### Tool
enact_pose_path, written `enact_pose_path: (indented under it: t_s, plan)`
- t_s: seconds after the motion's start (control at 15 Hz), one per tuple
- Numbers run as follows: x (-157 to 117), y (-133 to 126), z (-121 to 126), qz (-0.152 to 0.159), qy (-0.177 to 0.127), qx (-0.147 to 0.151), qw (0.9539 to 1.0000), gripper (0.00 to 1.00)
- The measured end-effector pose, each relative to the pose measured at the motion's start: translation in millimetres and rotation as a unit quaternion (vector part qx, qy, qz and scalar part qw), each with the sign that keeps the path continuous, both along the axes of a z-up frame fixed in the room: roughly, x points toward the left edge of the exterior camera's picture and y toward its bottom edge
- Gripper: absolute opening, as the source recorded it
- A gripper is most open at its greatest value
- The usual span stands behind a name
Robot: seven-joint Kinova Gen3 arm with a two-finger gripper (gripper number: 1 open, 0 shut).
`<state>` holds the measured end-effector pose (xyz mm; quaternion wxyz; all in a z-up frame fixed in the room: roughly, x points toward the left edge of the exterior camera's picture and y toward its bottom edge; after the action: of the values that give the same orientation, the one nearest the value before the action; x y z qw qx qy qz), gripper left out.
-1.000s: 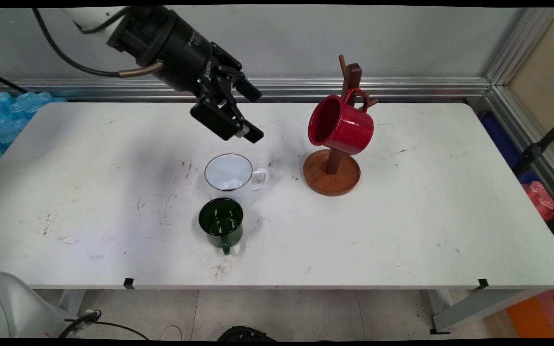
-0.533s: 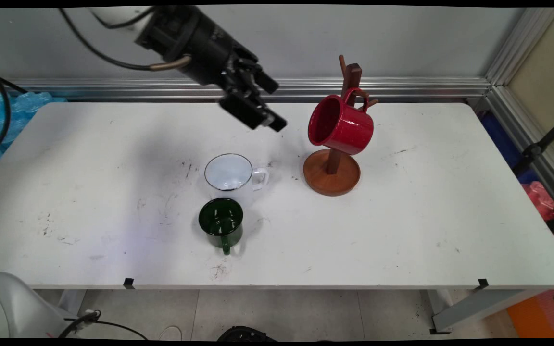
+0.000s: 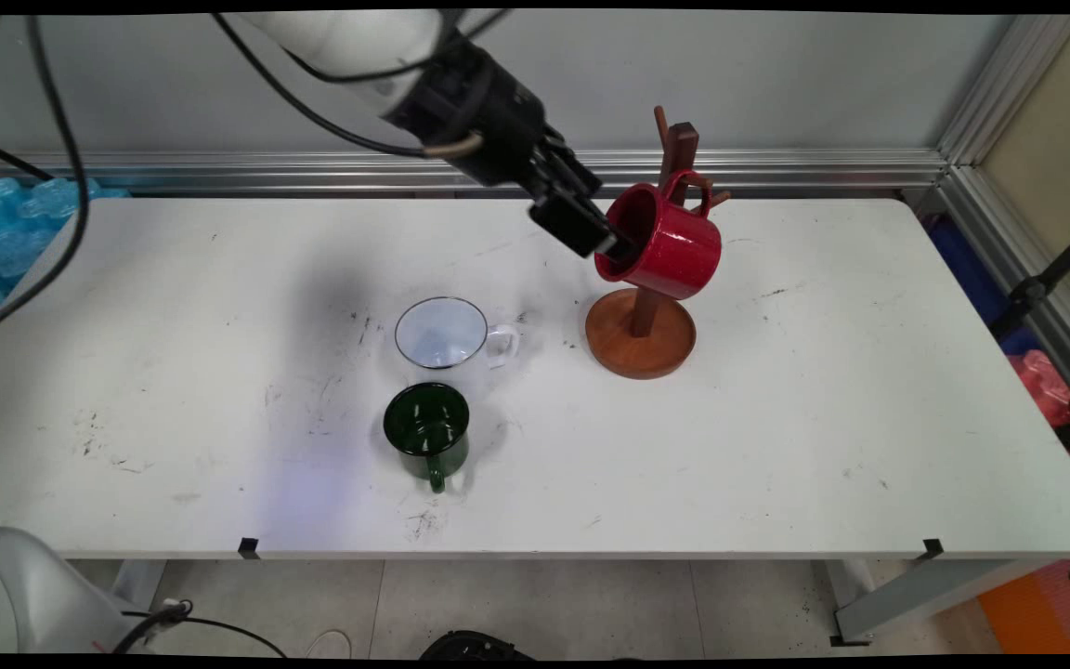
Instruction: Pick up the red mug from the rack
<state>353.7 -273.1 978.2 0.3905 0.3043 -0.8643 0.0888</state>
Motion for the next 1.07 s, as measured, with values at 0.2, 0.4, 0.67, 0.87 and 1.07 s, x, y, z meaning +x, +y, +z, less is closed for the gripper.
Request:
enact_pose_path:
  t_s: [0.2,0.4,0.67,0.87,1.07]
  plan:
    - [-14,-9,-13,0.01,0.007,0.019,0.9997,1.0]
    - [-28,-18,-25,0.022,0.016,0.037,0.999,1.0]
    - [-42,-26,-38,0.035,0.027,0.055,0.9975,1.0]
    - [-47,-29,-44,0.044,0.032,0.066,0.9963,1.0]
    - [-49,-31,-48,0.05,0.037,0.071,0.9956,1.0]
